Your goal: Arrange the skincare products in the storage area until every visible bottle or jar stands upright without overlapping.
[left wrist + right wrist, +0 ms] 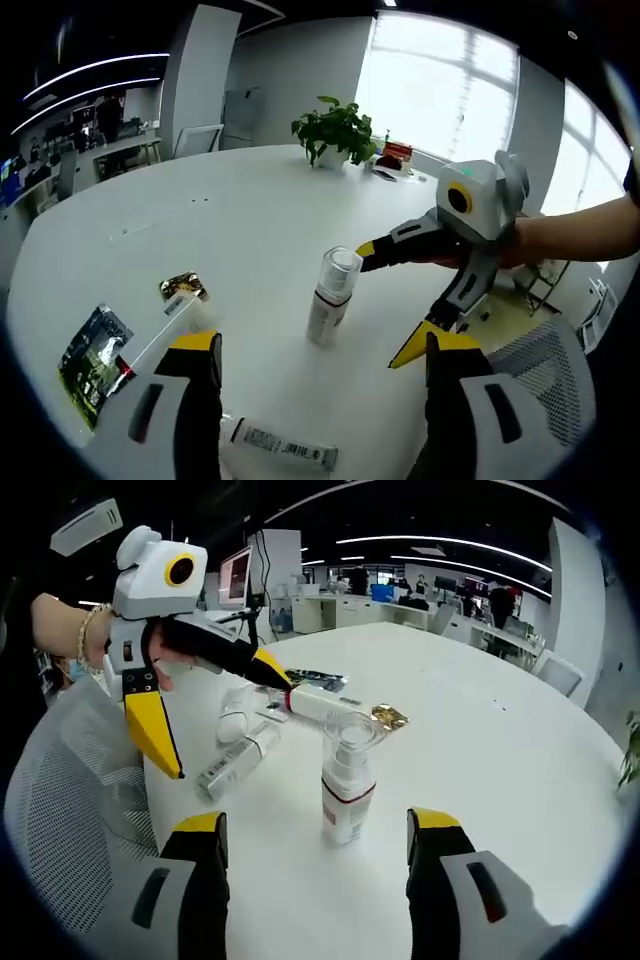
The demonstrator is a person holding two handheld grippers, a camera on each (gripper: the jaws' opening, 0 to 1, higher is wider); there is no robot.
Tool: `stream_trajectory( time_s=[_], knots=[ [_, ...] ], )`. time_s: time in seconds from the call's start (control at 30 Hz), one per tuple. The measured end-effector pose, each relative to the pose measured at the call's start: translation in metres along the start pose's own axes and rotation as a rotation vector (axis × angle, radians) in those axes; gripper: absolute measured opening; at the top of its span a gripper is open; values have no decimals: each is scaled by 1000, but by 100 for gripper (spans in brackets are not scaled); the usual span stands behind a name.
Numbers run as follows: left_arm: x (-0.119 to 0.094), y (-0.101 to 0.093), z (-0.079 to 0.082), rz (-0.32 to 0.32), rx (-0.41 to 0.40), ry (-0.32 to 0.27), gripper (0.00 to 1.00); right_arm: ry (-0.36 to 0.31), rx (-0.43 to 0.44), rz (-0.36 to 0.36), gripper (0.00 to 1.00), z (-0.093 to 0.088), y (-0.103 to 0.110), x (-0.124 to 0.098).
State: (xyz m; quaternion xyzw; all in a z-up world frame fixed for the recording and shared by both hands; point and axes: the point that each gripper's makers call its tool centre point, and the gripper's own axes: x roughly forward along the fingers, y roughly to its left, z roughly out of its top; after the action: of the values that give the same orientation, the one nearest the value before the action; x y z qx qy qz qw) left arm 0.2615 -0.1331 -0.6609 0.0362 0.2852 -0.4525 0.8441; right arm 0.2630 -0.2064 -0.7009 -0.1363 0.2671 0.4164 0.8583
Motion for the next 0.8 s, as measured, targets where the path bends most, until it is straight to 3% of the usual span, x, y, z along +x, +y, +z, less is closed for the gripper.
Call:
stream_trajectory(
  time_s=[0.8],
  knots=[
    [-78,-1,-28,88,-56,-43,93,-26,66,-78,87,12,37,-30]
  ],
)
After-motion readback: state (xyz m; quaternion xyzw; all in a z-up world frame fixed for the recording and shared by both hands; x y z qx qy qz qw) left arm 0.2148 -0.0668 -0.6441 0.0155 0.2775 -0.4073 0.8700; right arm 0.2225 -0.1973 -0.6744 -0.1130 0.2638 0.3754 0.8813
